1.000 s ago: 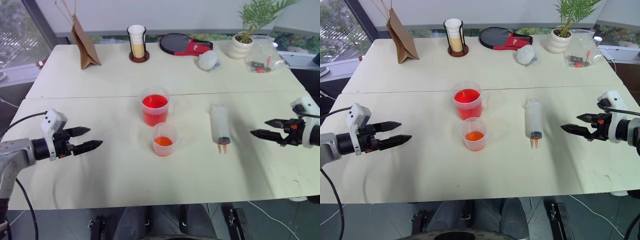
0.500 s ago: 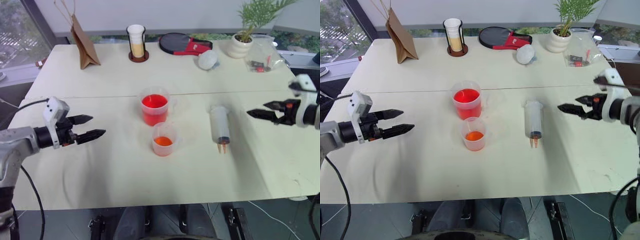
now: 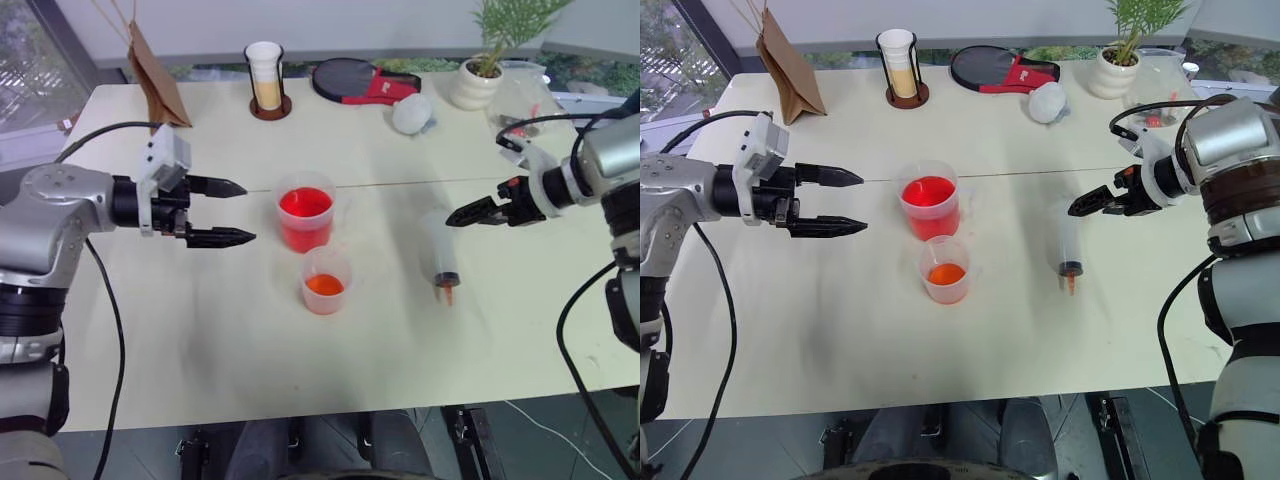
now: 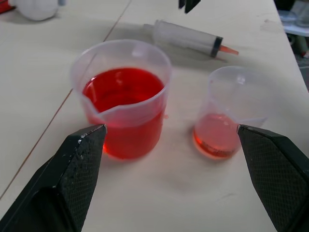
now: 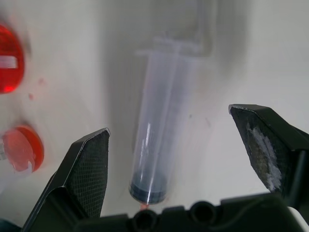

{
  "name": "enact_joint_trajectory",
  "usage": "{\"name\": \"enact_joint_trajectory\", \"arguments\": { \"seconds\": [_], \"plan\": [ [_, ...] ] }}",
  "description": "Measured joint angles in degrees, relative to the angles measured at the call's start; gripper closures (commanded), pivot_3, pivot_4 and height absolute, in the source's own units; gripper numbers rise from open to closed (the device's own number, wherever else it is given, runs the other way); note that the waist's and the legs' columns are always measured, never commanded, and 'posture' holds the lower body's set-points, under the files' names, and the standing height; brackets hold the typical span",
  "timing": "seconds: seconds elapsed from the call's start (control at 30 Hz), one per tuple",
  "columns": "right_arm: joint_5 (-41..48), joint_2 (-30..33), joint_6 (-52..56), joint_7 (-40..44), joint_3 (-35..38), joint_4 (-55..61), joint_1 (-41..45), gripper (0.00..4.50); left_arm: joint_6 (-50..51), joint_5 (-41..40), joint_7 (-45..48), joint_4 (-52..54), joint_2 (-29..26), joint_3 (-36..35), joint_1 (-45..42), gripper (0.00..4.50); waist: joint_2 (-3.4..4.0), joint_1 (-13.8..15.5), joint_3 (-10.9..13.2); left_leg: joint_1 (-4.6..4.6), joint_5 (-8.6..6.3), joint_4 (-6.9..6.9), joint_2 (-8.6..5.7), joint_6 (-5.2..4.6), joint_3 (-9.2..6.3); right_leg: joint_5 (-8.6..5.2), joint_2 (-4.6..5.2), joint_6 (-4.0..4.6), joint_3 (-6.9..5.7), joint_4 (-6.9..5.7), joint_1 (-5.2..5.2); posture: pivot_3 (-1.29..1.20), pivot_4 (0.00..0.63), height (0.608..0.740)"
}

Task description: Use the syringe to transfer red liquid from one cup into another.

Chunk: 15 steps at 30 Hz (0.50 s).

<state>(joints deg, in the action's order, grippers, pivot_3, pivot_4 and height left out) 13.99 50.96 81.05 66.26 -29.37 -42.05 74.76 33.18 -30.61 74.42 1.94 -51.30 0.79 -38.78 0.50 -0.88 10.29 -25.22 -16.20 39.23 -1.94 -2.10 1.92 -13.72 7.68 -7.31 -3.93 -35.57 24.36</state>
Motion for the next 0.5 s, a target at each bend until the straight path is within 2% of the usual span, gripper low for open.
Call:
{"name": "enact_joint_trajectory", "arguments": {
  "seconds": [0.27, 0.37, 0.5],
  "plan": [
    [-4.26, -9.80, -3.33, -1.45, -3.52, -7.69, -0.25, 0.13, 0.09, -0.16, -4.84, 5.76, 3.62, -0.22, 4.27, 0.02, -0.01, -0.15, -0.01, 0.15, 0.11, 0.03, 0.01, 0.18, -0.02, -0.01, -0.02, -0.05, 0.00, -0.45, 0.06, 0.00, 0.150, 0.740],
    [-6.80, -12.39, -7.75, -4.11, -3.14, -12.42, -0.19, 0.94, 0.08, -0.07, -6.48, 6.05, 3.63, -0.91, 6.18, 0.00, -0.13, -0.01, -0.07, 0.17, 0.15, 0.04, 0.02, 0.24, -0.12, -0.01, -0.03, -0.05, 0.00, -0.52, 0.02, 0.00, 0.150, 0.740],
    [-9.88, -13.92, -10.22, -5.70, -1.61, -15.91, 0.12, 2.90, 0.08, -0.12, -8.40, 6.79, 3.61, -2.44, 7.86, 0.00, -0.23, -0.07, -0.13, 0.20, 0.16, 0.08, 0.01, 0.25, -0.13, -0.01, -0.03, -0.05, 0.00, -0.51, -0.04, 0.00, 0.150, 0.740]
  ]
}}
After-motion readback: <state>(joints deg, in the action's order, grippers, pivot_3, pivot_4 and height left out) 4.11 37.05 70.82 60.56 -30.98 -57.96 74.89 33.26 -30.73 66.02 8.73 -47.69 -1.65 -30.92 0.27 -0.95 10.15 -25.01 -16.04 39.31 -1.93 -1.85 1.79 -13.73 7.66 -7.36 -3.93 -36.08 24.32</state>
